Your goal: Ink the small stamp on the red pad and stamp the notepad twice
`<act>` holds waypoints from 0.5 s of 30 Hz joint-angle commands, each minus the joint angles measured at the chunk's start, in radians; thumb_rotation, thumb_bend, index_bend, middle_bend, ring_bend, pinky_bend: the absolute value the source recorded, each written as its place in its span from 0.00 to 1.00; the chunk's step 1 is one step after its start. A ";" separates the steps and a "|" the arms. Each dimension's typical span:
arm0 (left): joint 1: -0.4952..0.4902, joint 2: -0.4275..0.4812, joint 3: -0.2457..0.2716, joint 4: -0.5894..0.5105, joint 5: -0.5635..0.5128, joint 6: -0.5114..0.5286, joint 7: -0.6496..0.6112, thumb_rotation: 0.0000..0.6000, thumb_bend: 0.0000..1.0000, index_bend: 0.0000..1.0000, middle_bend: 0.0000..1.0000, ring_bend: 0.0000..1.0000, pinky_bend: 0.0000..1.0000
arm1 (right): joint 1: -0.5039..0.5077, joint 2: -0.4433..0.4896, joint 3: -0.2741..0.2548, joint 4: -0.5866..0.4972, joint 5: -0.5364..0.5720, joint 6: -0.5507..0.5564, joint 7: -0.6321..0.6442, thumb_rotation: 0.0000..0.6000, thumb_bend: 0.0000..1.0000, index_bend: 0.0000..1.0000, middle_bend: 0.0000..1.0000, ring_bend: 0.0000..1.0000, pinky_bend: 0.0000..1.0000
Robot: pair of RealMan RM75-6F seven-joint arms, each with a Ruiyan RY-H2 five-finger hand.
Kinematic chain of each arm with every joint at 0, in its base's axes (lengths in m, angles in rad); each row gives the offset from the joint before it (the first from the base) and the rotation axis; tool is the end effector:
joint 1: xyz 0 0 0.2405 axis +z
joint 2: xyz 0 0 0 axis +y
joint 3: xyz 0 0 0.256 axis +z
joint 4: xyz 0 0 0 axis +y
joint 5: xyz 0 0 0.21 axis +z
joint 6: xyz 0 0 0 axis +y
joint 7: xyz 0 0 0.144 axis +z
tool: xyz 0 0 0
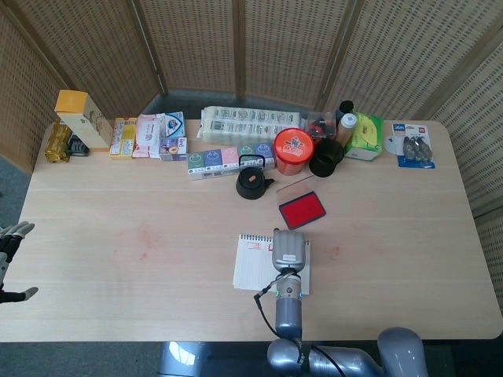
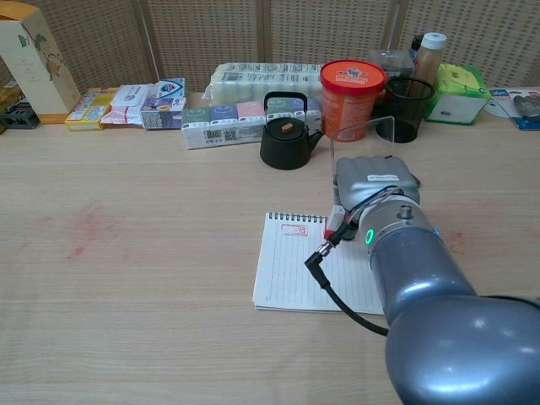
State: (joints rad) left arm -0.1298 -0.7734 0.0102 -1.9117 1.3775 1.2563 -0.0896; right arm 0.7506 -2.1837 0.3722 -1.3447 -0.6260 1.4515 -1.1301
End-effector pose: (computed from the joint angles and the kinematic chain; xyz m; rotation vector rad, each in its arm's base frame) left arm -0.2959 0.1716 0.2058 -1.4090 -1.1753 -0.7232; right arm -0.0857 -0.2838 -0.1250 1.5216 -1.0433 0.4862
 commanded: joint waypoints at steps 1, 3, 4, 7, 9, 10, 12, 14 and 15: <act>0.001 0.001 0.000 0.000 0.002 0.002 -0.002 1.00 0.00 0.00 0.00 0.00 0.00 | -0.001 -0.001 0.002 0.005 0.002 -0.003 -0.003 1.00 0.51 0.59 0.93 1.00 1.00; 0.002 0.001 0.000 0.000 0.002 0.003 -0.004 1.00 0.00 0.00 0.00 0.00 0.00 | -0.001 -0.002 0.004 0.008 0.003 -0.005 -0.006 1.00 0.51 0.59 0.93 1.00 1.00; 0.002 0.002 0.000 0.000 0.002 0.003 -0.004 1.00 0.00 0.00 0.00 0.00 0.00 | -0.001 -0.003 0.005 0.008 0.004 -0.005 -0.007 1.00 0.51 0.59 0.93 1.00 1.00; 0.001 0.002 0.000 0.001 0.002 0.002 -0.008 1.00 0.00 0.00 0.00 0.00 0.00 | -0.001 0.000 0.008 -0.004 0.003 0.001 -0.017 1.00 0.51 0.59 0.93 1.00 1.00; 0.001 0.003 0.000 0.001 0.003 0.001 -0.010 1.00 0.00 0.00 0.00 0.00 0.00 | 0.000 0.005 0.009 -0.026 -0.002 0.016 -0.031 1.00 0.51 0.59 0.93 1.00 1.00; 0.000 0.004 0.000 0.002 0.003 0.000 -0.013 1.00 0.00 0.00 0.00 0.00 0.00 | 0.001 0.010 0.010 -0.046 -0.007 0.029 -0.041 1.00 0.51 0.59 0.93 1.00 1.00; 0.000 0.005 0.000 0.002 0.003 -0.002 -0.016 1.00 0.00 0.00 0.00 0.00 0.00 | 0.002 0.021 0.012 -0.083 -0.016 0.055 -0.062 1.00 0.51 0.59 0.93 1.00 1.00; -0.001 0.007 0.000 0.002 0.004 -0.003 -0.020 1.00 0.00 0.00 0.00 0.00 0.00 | 0.005 0.032 0.017 -0.128 -0.019 0.084 -0.092 1.00 0.51 0.59 0.93 1.00 1.00; 0.000 0.008 0.001 0.001 0.008 -0.002 -0.024 1.00 0.00 0.00 0.00 0.00 0.00 | 0.009 0.043 0.022 -0.170 -0.029 0.112 -0.115 1.00 0.51 0.59 0.93 1.00 1.00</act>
State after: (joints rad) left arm -0.1300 -0.7662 0.0108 -1.9098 1.3834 1.2539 -0.1116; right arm 0.7537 -2.1603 0.3860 -1.4542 -0.6407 1.5188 -1.2048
